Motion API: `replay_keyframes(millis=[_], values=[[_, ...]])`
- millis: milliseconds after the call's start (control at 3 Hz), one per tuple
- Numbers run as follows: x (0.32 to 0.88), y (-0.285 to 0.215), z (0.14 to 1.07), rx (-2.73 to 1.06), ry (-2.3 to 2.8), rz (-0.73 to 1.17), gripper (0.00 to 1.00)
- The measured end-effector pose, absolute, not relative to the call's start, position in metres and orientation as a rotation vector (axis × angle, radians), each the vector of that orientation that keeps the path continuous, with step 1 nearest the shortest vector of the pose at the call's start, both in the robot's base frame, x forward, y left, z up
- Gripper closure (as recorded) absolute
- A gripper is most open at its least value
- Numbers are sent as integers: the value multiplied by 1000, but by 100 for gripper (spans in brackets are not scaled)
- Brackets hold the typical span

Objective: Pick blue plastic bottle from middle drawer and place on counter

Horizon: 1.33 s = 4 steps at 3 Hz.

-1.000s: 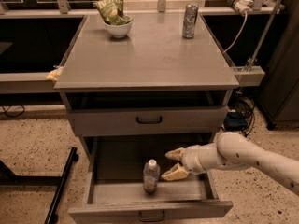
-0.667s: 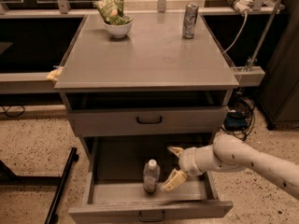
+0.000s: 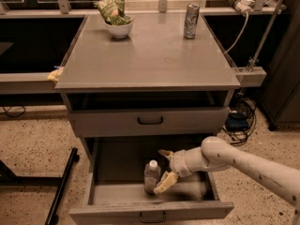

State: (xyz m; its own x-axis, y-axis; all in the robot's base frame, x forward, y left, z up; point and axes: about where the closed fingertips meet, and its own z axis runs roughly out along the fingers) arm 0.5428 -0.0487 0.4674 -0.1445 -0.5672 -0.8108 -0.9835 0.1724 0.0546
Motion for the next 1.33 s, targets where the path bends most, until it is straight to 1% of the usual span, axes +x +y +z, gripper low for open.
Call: replay_keyframes(millis=[333, 667, 1333], values=[[552, -31, 450, -1492, 1754, 872, 10], [553, -30, 448, -1490, 1752, 876, 30], [553, -30, 448, -1490, 1752, 876, 75]])
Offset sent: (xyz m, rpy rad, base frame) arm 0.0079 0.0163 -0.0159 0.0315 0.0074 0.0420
